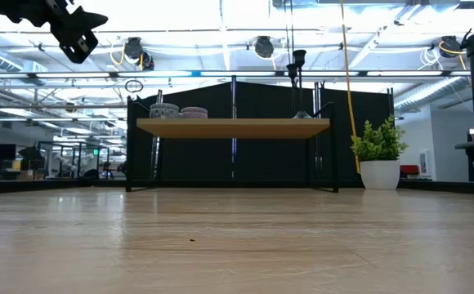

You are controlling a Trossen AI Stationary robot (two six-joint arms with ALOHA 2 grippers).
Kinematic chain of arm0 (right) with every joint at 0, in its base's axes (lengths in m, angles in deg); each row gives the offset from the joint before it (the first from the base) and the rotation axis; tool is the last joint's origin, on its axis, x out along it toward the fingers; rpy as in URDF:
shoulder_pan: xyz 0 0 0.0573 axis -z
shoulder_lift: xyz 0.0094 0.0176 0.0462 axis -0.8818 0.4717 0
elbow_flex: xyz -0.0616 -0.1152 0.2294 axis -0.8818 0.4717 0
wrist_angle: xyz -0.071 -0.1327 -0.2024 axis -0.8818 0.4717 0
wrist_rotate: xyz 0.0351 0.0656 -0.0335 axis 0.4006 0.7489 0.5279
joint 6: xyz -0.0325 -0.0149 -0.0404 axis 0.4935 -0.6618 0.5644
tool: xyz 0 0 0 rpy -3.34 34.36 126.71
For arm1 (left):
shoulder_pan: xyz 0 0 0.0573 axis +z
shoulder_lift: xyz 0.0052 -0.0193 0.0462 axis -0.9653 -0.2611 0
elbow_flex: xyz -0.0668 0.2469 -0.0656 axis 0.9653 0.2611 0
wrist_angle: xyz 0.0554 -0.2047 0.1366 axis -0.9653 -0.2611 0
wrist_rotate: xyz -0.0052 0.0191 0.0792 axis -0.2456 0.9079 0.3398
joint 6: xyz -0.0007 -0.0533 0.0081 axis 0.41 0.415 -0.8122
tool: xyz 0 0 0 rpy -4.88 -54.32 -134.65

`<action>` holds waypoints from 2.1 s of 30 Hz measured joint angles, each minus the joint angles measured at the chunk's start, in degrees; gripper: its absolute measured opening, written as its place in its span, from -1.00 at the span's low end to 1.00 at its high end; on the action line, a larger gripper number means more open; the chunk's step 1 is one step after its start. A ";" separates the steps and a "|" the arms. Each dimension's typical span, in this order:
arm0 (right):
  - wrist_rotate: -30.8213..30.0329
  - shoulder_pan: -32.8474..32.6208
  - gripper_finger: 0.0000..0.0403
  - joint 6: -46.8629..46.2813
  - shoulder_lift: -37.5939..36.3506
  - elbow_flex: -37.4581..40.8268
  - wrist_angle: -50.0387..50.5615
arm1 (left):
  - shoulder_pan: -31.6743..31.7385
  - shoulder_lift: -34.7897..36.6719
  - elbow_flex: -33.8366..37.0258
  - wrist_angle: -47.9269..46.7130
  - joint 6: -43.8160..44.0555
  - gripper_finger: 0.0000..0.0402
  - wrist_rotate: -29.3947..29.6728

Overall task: Pick & Place candle stick holders
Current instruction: Put the black candle holder on the shelf

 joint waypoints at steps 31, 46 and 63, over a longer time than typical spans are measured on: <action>-8.83 1.91 0.06 5.57 0.50 0.00 -0.84 | 0.00 0.01 0.00 0.22 1.15 -0.06 0.00; -11.76 3.00 0.33 6.97 0.48 0.00 -5.11 | 0.00 -0.01 0.00 0.15 0.05 -0.06 0.01; -12.00 3.02 0.32 2.76 2.31 0.10 -5.05 | 0.00 0.01 0.00 0.04 -1.34 -0.06 0.00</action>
